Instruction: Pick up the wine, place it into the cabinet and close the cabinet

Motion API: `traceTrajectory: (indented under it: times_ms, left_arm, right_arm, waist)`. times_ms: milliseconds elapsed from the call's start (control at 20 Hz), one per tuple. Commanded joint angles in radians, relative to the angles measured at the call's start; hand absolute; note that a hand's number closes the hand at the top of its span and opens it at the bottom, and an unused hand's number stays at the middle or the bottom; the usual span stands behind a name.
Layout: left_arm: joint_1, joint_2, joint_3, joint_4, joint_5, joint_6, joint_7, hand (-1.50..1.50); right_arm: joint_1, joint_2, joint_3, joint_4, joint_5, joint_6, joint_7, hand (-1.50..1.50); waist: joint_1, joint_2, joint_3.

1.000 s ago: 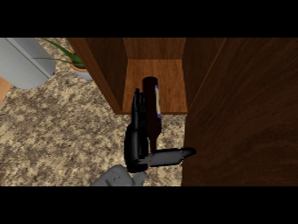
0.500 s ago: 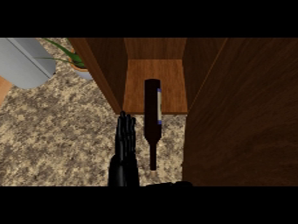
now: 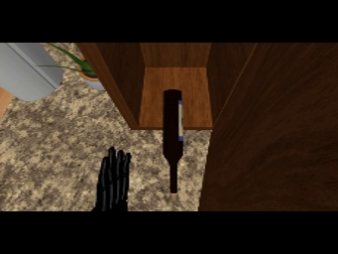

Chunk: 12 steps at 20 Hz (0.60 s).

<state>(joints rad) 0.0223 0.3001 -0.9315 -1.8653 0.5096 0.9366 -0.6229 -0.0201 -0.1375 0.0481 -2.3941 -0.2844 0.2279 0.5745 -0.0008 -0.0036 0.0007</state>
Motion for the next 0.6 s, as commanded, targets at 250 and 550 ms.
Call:
traceTrajectory:
  times_ms: [250,550]
  left_arm:
    - [0.182,0.216,0.011,-0.182,0.013,-0.156,-0.035,-1.5]
    - [0.179,0.244,0.143,-0.209,0.07,-0.184,-0.034,-1.5]
  right_arm:
    - [-0.008,-0.047,-0.016,-0.116,-0.124,0.041,0.086,1.5]
    - [0.08,0.015,0.131,-0.136,-0.212,0.008,0.196,1.5]
  waist:
    - [0.005,0.0,-0.001]
    - [-0.005,0.0,-0.002]
